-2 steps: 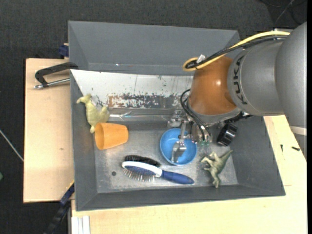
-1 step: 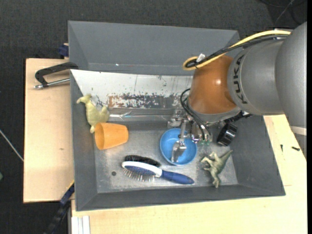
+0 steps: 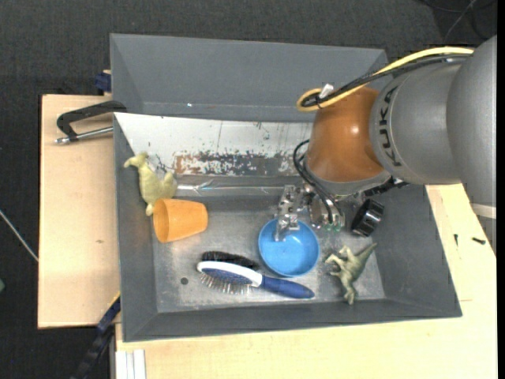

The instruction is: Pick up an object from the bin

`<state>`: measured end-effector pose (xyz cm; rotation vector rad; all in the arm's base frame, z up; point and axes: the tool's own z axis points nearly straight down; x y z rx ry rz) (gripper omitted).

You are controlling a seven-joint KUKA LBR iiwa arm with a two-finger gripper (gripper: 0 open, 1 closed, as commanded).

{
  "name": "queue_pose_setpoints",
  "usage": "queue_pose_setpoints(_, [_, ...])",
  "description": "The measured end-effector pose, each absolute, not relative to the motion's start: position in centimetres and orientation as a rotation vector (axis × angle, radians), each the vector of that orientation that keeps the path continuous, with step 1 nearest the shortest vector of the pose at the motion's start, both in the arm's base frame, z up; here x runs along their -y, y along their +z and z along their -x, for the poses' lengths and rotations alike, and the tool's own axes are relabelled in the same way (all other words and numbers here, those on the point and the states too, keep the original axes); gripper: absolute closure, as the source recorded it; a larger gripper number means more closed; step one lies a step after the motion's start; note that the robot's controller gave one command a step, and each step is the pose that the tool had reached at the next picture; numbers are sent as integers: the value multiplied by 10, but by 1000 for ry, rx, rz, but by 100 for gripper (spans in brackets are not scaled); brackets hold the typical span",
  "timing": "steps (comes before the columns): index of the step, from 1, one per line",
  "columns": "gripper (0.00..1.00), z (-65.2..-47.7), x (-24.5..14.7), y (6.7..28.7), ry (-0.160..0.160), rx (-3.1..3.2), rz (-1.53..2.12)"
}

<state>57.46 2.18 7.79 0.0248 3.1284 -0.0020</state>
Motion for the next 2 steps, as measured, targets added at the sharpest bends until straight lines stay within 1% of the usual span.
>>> queue_pose_setpoints(1, [100,-578,-23,157,2,-3127,-24])
queue_pose_setpoints(2, [100,-581,-23,192,2,-3131,-23])
